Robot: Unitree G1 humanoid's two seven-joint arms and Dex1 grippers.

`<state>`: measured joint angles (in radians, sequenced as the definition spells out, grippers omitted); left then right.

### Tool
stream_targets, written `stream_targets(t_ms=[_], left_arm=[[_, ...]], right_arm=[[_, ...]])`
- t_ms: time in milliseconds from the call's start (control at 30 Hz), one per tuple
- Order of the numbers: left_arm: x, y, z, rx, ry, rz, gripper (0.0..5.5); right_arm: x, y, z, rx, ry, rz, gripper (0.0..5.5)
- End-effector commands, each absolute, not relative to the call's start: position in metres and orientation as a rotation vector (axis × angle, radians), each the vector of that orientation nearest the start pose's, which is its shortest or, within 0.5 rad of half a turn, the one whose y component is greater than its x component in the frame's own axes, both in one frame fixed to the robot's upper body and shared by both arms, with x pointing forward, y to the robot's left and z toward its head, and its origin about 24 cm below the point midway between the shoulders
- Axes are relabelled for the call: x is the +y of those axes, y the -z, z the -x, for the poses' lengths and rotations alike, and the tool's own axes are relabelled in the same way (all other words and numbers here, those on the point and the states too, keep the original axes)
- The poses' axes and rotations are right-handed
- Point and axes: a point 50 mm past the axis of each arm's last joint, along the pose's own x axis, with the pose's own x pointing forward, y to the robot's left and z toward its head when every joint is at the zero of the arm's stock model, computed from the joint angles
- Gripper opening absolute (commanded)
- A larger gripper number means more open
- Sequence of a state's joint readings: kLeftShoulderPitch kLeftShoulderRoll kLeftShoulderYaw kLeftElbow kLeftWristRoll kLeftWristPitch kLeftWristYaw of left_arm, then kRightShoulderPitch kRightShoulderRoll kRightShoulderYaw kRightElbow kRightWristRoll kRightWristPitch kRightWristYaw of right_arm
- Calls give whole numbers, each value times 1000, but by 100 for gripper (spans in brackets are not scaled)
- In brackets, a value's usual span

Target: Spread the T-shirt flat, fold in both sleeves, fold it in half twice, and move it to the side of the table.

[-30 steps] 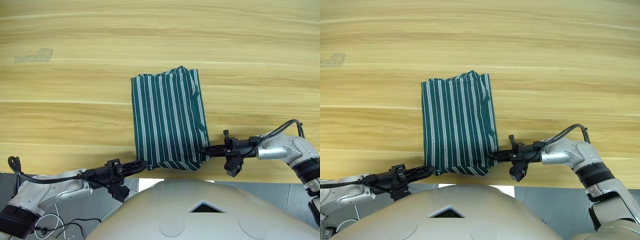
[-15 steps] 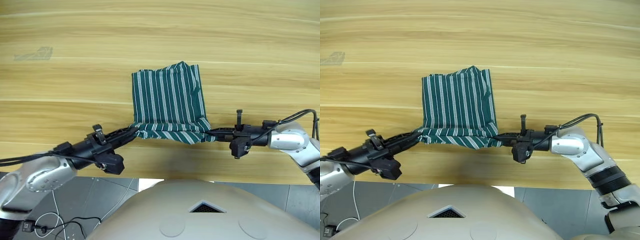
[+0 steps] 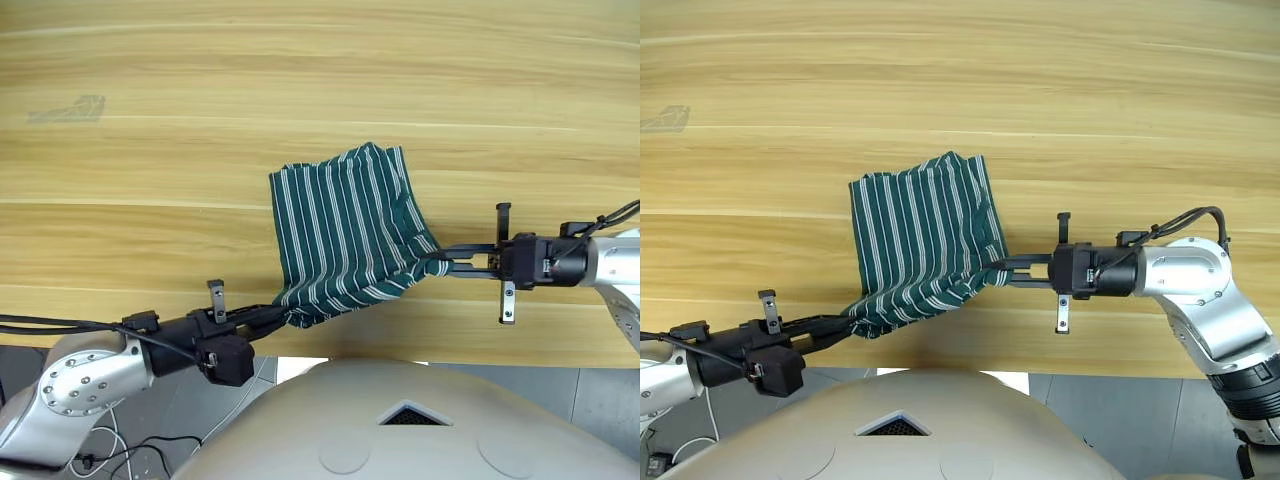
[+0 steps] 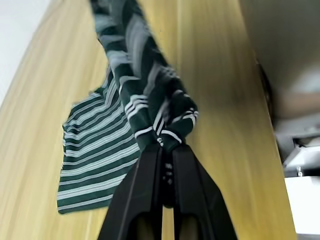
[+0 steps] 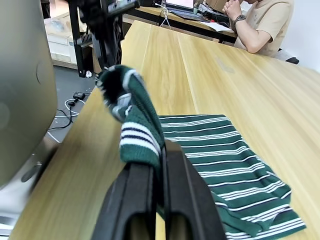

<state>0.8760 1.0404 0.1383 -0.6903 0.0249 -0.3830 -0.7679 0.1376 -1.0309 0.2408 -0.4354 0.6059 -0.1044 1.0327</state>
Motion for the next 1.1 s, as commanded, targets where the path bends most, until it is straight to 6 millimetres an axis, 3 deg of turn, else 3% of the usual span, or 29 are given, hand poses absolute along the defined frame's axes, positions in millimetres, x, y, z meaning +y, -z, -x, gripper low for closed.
stream_targets(t_ms=[33, 433, 533, 633, 833, 1100], left_arm=[[211, -96, -84, 229, 1289, -947, 12], [202, -134, -105, 19, 1161, -701, 12], [198, -128, -105, 35, 1197, -676, 12], [199, -109, -114, 89, 1230, -708, 12], [209, -98, -148, 56, 1128, -740, 12], [207, -87, -193, -20, 1006, -669, 12]], right_arm=[[-186, -119, -177, 86, -1454, 320, 0], [-187, -106, -177, 89, -1429, 354, 0], [-183, -106, -181, 58, -1417, 339, 0], [-177, -104, -194, 32, -1398, 334, 0], [-174, -98, -228, -19, -1283, 323, 0], [-165, -65, -271, 18, -1115, 384, 0]])
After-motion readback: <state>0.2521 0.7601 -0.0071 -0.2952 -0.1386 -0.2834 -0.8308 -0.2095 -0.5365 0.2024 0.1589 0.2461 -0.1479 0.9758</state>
